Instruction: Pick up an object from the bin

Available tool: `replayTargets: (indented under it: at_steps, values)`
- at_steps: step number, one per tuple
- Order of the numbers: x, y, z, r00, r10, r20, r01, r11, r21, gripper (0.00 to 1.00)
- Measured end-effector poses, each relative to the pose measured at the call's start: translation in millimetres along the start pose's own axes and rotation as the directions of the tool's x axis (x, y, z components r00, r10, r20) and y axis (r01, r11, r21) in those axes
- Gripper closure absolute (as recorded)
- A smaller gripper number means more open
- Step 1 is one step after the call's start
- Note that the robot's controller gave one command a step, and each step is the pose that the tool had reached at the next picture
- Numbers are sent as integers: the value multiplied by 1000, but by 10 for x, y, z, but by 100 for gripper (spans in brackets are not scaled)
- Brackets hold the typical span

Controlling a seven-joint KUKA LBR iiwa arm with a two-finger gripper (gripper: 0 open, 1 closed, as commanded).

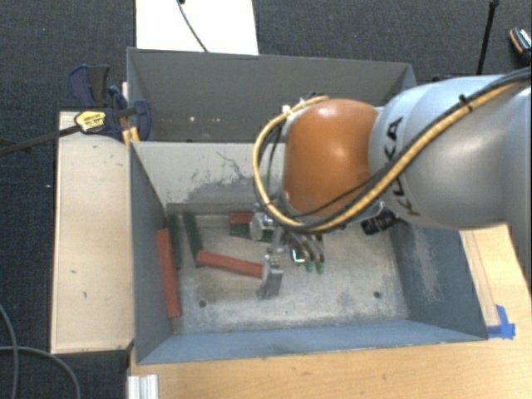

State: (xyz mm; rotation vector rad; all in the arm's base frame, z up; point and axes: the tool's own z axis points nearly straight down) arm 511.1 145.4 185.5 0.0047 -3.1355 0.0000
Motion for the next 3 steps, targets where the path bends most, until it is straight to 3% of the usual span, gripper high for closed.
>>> replayTargets:
  at_steps: [1, 2, 3]
  values:
    - [-67, 115, 1166, 1000, -19, 0, 19, 1000, 0, 0]
    - [-87, 115, 1126, 1000, -13, 7, 13, 1000, -2, 100]
    - [-160, 370, -198, 1000, 20, 16, -20, 1000, -5, 100]
